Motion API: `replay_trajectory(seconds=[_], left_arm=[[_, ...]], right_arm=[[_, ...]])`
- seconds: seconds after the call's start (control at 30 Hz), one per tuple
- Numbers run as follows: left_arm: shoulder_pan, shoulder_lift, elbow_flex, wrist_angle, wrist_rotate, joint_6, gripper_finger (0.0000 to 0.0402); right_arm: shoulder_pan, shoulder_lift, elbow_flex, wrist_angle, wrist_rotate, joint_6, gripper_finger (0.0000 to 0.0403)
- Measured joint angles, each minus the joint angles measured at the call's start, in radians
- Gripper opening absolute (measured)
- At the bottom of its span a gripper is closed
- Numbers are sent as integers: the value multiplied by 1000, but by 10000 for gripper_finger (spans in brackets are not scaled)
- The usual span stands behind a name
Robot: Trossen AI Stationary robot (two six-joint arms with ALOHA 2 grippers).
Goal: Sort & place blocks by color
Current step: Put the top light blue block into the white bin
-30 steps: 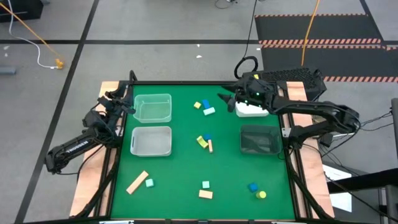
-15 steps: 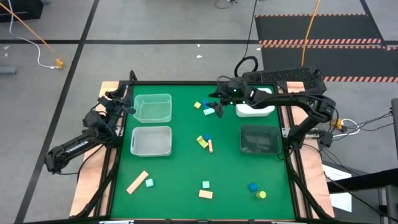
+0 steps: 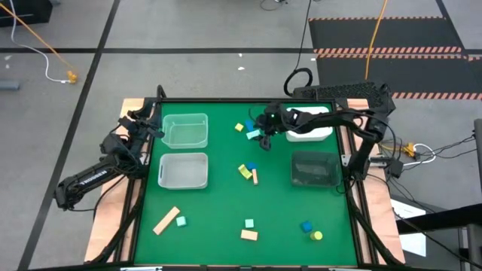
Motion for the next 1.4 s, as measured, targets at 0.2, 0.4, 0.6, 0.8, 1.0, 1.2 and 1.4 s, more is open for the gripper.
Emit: replay_trajectory(seconds=[0.2, 0.4, 0.6, 0.8, 1.0, 1.2, 1.4], left_arm=[[0, 0, 0, 0, 0, 0, 269], [0, 0, 0, 0, 0, 0, 269], [0, 0, 0, 0, 0, 0, 269], [0, 0, 0, 0, 0, 0, 269], [0, 0, 0, 0, 0, 0, 269], [0, 0, 0, 0, 0, 0, 269], [0, 0, 0, 0, 0, 0, 269]], right_arm=[[0, 17, 0, -7, 73, -97, 254], [0, 17, 0, -41, 106, -134, 254], [0, 17, 0, -46, 105, -134, 254], [0, 62, -1, -26, 108, -121, 254], [-4, 116, 1, 4, 115, -88, 254], [-7, 124, 1, 15, 100, -32, 253], [13, 124, 1, 6, 104, -32, 217]])
